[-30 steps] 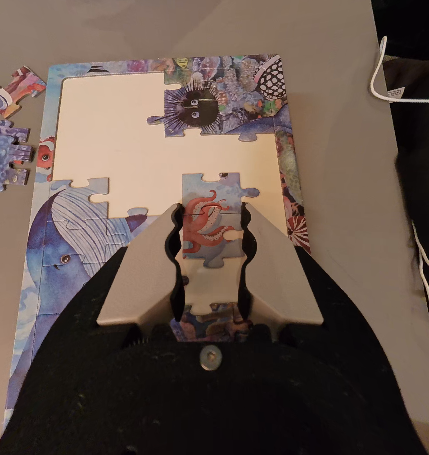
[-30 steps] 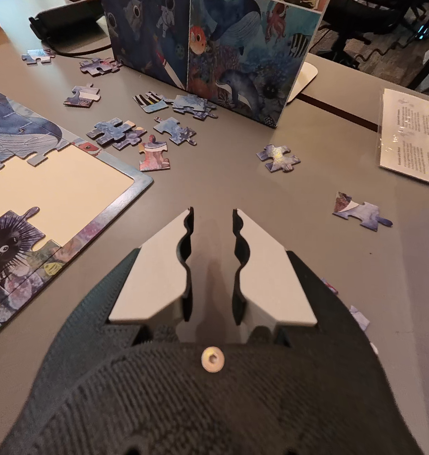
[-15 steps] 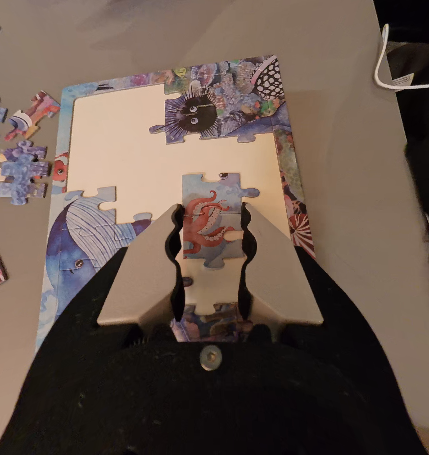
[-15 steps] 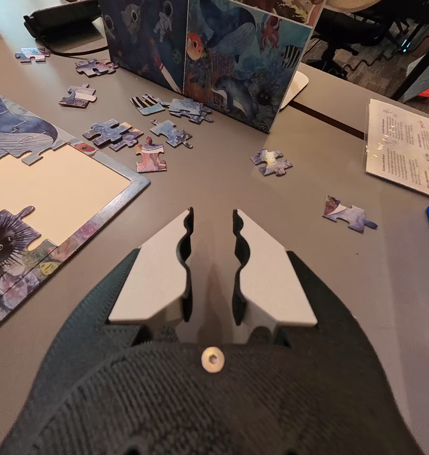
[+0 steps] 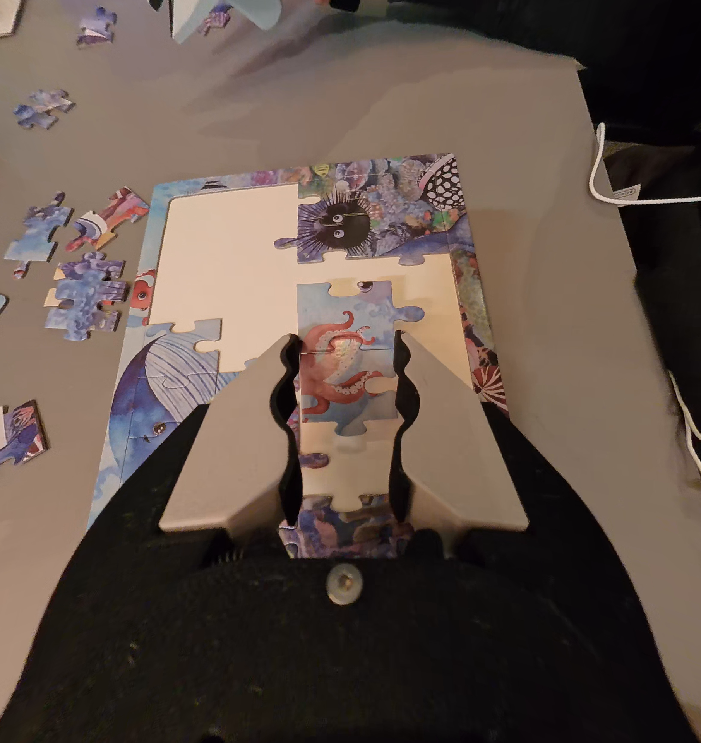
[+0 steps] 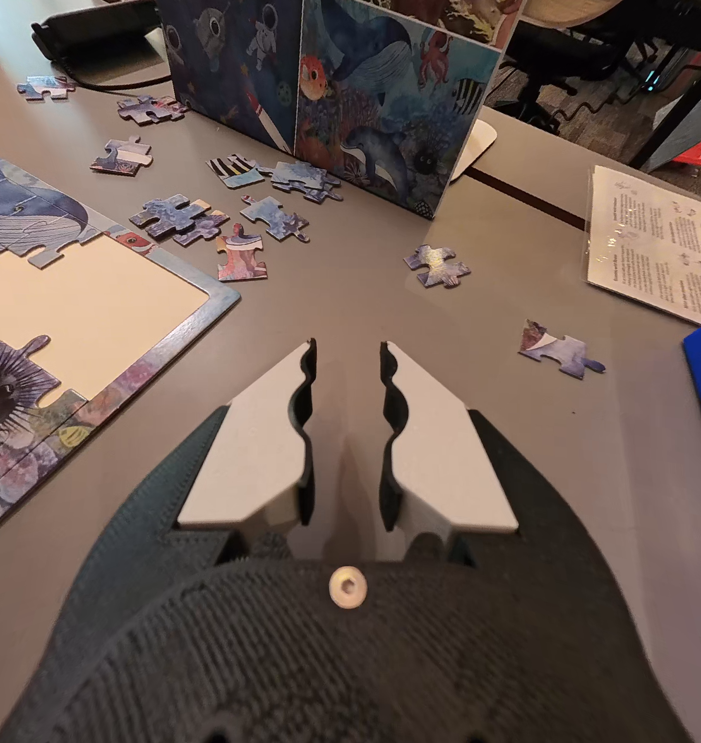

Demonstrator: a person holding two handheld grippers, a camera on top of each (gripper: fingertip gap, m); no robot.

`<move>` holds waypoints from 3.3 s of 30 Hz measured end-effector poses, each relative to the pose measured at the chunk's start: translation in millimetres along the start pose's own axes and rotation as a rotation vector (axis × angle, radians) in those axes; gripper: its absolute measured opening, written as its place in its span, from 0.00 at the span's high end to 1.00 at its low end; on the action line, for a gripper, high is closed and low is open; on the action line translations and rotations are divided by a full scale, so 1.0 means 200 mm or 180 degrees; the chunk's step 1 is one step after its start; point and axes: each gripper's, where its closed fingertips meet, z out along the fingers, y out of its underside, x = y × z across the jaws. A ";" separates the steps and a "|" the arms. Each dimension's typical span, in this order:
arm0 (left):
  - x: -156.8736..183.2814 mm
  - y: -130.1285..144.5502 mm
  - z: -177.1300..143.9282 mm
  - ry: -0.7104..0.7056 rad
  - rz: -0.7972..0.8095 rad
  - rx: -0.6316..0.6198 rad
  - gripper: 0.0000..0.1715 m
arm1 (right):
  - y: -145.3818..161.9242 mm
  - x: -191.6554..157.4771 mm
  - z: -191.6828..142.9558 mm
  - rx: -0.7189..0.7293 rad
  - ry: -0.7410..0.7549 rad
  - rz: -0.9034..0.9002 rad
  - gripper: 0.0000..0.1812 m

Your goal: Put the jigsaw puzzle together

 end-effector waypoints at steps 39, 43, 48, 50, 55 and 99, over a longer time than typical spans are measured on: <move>-0.01 -0.03 0.00 -0.0140 0.0113 0.0034 0.73 | -0.06 -0.01 -0.03 0.0242 -0.0127 0.0190 0.84; -0.06 -0.13 0.01 -0.0238 0.0153 0.0089 0.73 | -0.11 -0.03 -0.06 0.0422 -0.0236 0.0324 0.84; -0.19 -0.21 0.15 -0.0200 0.0206 -0.0301 0.73 | -0.11 -0.05 -0.08 0.0445 -0.0173 0.0191 0.85; -0.31 -0.18 0.22 -0.0267 0.0263 -0.0511 0.73 | -0.12 -0.07 -0.08 0.0458 -0.0238 0.0205 0.85; -0.44 -0.15 0.36 0.0007 -0.0021 -0.0644 0.73 | -0.14 -0.10 -0.10 0.0526 -0.0337 0.0210 0.85; -0.47 -0.14 0.30 0.0222 -0.0274 -0.0687 0.70 | -0.12 -0.09 -0.15 0.0554 -0.0535 0.0269 0.85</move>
